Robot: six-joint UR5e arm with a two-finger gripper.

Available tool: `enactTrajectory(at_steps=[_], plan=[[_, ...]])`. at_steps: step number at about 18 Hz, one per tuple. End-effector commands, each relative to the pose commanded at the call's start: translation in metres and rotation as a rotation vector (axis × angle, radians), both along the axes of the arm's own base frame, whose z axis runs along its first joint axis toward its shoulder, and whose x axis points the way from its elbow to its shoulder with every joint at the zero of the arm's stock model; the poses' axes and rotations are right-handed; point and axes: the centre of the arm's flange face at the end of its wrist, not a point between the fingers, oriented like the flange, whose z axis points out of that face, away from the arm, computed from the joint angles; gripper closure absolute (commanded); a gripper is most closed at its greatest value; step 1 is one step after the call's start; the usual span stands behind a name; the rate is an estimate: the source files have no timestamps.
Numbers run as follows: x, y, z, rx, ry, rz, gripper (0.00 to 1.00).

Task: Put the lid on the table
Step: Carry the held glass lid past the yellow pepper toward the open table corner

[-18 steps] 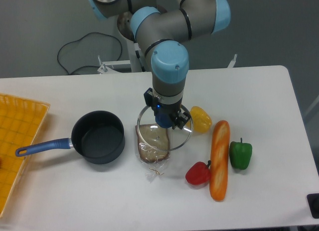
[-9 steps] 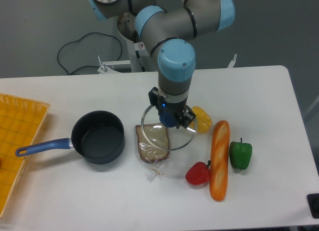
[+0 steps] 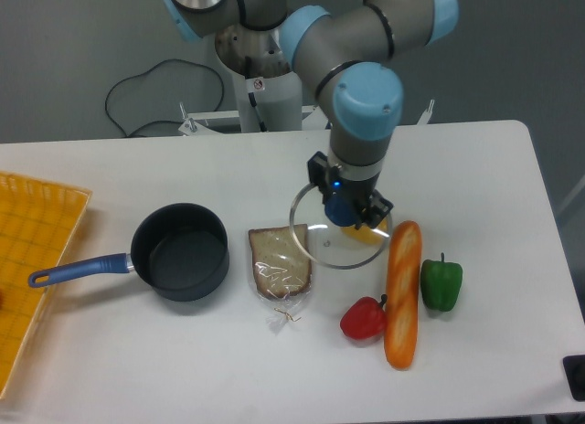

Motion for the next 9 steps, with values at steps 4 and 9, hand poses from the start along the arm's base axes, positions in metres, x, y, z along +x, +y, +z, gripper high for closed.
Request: enactTrajectory(at_steps=[4, 9], plan=[[-0.031, -0.034, -0.004, 0.004, -0.002, -0.041, 0.53], [-0.044, -0.052, -0.006, -0.033, 0.009, -0.068, 0.53]])
